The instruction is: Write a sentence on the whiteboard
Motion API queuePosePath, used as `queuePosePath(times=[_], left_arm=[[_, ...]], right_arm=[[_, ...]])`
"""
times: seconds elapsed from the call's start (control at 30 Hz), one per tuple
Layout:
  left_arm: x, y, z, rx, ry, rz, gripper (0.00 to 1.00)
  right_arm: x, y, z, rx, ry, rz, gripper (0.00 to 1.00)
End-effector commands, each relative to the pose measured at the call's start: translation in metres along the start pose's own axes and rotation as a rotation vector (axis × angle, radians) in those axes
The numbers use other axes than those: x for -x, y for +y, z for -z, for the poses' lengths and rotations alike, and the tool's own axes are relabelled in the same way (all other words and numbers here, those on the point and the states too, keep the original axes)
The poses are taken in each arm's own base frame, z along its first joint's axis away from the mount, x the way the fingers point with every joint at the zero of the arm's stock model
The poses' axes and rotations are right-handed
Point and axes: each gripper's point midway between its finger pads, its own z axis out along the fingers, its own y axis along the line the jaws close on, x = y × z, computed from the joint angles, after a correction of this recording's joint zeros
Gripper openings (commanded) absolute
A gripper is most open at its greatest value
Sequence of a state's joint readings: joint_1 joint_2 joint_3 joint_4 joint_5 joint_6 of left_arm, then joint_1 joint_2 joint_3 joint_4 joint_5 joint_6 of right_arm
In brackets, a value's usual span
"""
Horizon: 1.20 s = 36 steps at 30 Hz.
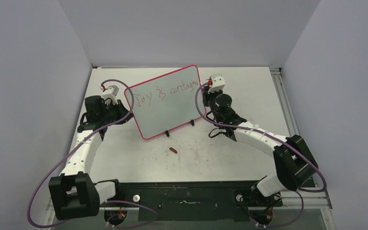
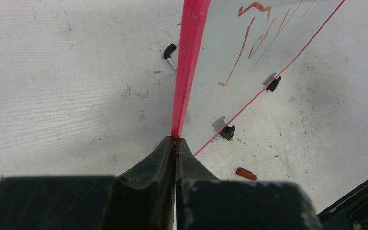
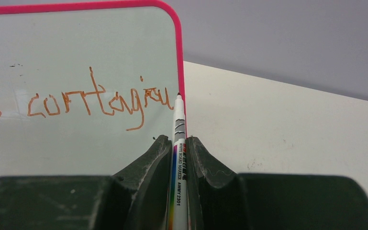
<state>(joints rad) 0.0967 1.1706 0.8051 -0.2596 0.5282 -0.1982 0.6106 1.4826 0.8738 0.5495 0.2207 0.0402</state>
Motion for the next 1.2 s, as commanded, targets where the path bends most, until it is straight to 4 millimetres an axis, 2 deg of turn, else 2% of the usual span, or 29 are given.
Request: queuePosePath(times=[0.0,0.57,0.9,1.17], left_arm=[[0.021,-0.012,0.004,-0.031,-0.051,-0.046,0.0],[0.021,-0.012,0.003,-0.03,-0.049,-0.045,0.0],[0.021,-0.012,0.003,-0.031,-0.049,-0.045,0.0],[0.021,-0.012,0.004,-0.033,-0.05,-0.046,0.0]], right_arm=[[0.036,0.002,-0.004,-0.007,-0.097,-0.019,0.05],[0.033,0.009,-0.021,0.01,-0.101,-0.014,0.05],[0.027,0.011,-0.025,0.022,-0.082,-0.005,0.05],[0.016,0.014,-0.019,0.031,-0.053,-0.005,0.05]])
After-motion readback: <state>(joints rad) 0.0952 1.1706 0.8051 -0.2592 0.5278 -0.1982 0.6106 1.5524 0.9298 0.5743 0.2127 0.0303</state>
